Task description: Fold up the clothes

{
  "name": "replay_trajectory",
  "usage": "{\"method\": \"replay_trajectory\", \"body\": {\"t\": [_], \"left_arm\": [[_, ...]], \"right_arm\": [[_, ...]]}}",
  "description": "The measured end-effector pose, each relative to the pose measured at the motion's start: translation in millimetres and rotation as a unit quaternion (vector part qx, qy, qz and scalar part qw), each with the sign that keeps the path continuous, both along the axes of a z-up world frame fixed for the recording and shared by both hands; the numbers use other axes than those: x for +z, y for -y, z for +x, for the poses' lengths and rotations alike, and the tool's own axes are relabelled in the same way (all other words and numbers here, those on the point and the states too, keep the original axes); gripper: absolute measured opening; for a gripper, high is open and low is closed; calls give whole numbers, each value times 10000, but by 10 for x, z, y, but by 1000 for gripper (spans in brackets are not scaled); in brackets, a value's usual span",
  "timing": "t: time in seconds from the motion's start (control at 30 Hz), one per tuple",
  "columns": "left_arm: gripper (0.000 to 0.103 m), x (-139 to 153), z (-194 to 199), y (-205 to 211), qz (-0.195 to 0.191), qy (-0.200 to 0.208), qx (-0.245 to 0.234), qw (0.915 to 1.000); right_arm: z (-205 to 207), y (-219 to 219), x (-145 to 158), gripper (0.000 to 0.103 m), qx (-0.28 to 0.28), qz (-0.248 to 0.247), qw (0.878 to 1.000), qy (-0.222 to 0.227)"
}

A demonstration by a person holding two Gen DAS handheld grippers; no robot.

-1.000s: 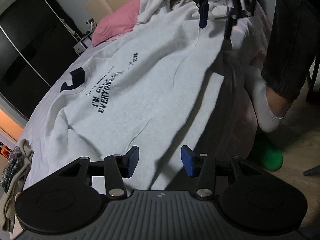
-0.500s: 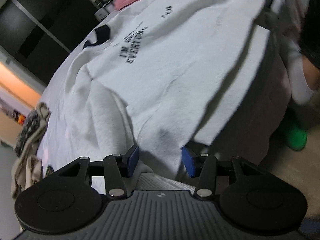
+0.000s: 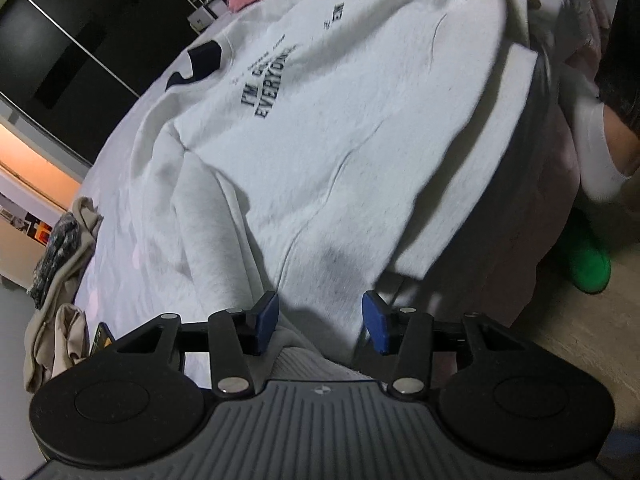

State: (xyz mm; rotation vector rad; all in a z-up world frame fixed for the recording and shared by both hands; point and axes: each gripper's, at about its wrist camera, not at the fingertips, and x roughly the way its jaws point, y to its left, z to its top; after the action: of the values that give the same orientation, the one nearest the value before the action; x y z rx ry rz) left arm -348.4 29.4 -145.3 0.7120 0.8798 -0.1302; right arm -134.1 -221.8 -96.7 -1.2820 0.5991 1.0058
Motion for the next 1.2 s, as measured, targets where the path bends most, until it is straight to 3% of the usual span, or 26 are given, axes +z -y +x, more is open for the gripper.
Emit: {"method": "replay_trajectory", "body": {"t": [0.1,0.23,0.27,0.6,0.7,0.77,0.87,0.97,1.03,1.1,1.17,1.2], "left_arm": [[45,-51,1,15,59,-48,-44,10000],[45,-78,-19,57,107,-37,-148,9998],[45,-79,-19,67,101,-29,-155,9998],[46,-212,46,196,470,204,-269,9983],[44,-176,91,117,422,399,52,9983],[30,-75,112,34,410,715,369,9959],[29,115,135,-132,126,1029,670,9924],[29,99,204,-216,24,733,745,9945],[29,-21,199,-189,233,503,706,9960],[30,-119,165,-151,474,447,627,9959],[31,-159,166,-184,507,470,675,9953],[34,-153,184,-221,437,477,762,9950]], "right_arm": [[285,11,400,9,-870,914,9914,-341],[456,50,524,8,-1447,1354,9787,-532],[444,44,509,3,-1450,1330,9792,-492],[458,8,510,4,-1395,1385,9795,-443],[434,4,490,4,-1367,1331,9806,-448],[426,-2,477,4,-1355,1303,9812,-443],[430,-3,462,4,-1360,1273,9815,-449],[449,-7,431,4,-1392,1190,9820,-467],[455,-3,386,5,-1413,1075,9829,-494],[433,8,301,11,-1340,880,9862,-415],[400,16,177,27,-1258,598,9899,-250],[386,23,112,40,-1215,472,9913,-158]]}}
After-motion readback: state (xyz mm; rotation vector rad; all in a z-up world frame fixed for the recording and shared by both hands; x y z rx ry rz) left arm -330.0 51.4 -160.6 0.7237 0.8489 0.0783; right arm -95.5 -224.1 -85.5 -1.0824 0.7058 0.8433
